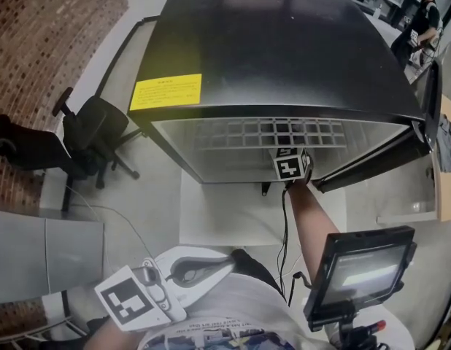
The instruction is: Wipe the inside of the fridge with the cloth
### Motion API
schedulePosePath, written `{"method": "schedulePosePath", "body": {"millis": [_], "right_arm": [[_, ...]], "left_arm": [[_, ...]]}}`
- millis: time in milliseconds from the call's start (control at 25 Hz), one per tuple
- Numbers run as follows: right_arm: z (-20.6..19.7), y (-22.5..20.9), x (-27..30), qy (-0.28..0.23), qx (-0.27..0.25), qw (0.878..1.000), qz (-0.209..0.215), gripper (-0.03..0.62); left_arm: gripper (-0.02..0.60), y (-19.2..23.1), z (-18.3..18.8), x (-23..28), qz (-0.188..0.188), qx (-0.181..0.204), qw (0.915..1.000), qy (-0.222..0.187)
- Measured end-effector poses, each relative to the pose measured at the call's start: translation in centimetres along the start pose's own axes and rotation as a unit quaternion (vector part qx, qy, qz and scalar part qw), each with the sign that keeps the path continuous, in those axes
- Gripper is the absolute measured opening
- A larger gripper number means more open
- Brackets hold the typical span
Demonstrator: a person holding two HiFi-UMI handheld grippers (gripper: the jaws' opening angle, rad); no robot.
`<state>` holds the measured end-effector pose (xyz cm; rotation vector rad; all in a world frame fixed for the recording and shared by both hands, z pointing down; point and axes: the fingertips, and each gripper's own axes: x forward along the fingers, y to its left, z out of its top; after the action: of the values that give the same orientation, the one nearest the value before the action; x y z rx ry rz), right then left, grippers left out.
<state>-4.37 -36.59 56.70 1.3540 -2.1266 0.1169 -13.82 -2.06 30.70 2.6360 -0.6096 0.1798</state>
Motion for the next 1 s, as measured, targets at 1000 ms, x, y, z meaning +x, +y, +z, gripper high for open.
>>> {"method": "schedulePosePath", "body": {"millis": [1000], "right_arm": [[7.6, 16.6, -0.7, -0.088, 0.019, 0.981, 0.172, 0.078]], "left_arm": [[0.006, -0.2, -1.7, -5.9, 0.053, -0.014, 0.9980, -0.029]]}}
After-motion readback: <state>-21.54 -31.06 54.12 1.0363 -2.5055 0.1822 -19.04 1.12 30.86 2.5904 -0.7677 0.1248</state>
